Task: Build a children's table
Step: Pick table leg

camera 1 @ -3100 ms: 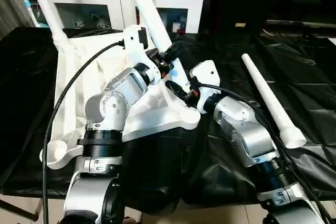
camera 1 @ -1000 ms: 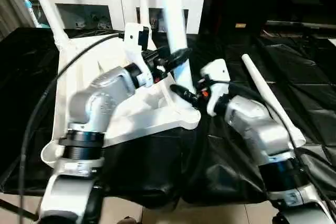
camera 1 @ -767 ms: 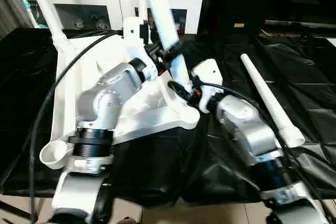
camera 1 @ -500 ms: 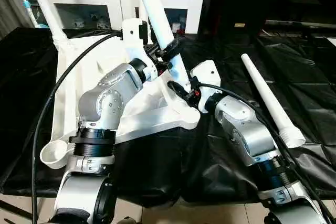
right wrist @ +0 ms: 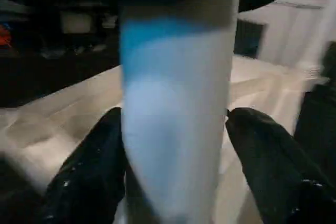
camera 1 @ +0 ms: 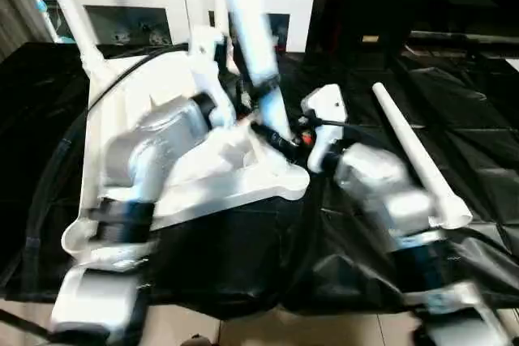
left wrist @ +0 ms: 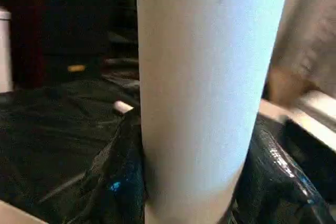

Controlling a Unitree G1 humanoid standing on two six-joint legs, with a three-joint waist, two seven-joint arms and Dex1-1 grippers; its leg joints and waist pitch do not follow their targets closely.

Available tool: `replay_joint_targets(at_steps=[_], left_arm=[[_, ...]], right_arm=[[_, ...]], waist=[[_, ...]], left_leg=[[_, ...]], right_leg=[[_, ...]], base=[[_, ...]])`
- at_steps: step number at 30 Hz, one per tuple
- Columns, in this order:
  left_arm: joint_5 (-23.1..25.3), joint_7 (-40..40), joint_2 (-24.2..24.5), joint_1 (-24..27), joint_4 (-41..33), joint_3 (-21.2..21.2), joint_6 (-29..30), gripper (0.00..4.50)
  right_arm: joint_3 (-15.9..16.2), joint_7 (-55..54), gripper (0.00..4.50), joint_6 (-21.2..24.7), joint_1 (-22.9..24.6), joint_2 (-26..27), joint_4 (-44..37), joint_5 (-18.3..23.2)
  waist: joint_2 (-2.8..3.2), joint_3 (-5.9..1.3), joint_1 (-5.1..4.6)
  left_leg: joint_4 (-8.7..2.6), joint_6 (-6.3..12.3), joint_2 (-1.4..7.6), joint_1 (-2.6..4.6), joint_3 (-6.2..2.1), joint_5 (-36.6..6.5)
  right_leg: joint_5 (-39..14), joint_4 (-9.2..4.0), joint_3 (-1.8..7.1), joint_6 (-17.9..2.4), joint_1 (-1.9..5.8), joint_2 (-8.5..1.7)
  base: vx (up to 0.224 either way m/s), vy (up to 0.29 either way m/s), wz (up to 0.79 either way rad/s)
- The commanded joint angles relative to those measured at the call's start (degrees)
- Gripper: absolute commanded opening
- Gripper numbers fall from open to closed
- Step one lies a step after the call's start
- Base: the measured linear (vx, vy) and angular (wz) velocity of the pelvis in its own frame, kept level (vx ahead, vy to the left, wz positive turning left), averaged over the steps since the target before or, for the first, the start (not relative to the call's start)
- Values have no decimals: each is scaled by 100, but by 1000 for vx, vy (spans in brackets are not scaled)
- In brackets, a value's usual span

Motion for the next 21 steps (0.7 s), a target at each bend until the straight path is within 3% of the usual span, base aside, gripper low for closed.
replay_joint_targets(at_steps=[1, 8, 9, 13, 21], left_arm=[[-169, -629, 238, 15, -343, -211, 180, 188], [-346, -1019, 461, 29, -494, -212, 265, 188], [-369, -1050, 473, 27, -501, -201, 276, 188], [-385, -1150, 508, 54, -531, -193, 295, 188], [-399, -1158, 505, 15, -462, -170, 293, 188]], right_arm=[[168, 559, 313, 194, 44, -304, -187, 93], [278, 1017, 313, 447, 177, -601, -407, 250], [281, 1051, 286, 480, 189, -626, -430, 268], [298, 1090, 267, 535, 234, -646, -496, 284], [277, 1049, 201, 587, 277, -629, -542, 265]], waist=[[13, -410, 3], [-2, -403, 3], [-3, -408, 5], [30, -414, 5], [19, -416, 5]], left_leg=[[-388, 164, 273, 91, -90, -952], [-380, 128, 260, 84, -85, -962], [-381, 129, 264, 81, -88, -912], [-377, 123, 262, 81, -94, -923], [-377, 96, 261, 85, -93, -931]], right_leg=[[-978, -350, 298, -1062, 356, -452], [-1175, -370, 303, -1020, 353, -450], [-1128, -364, 303, -1007, 355, -445], [-1092, -359, 296, -1042, 353, -446], [-1092, -364, 295, -1037, 352, -444]], base=[[0, 0, 0], [0, 0, 0], [0, 0, 0], [0, 0, 0], [0, 0, 0]])
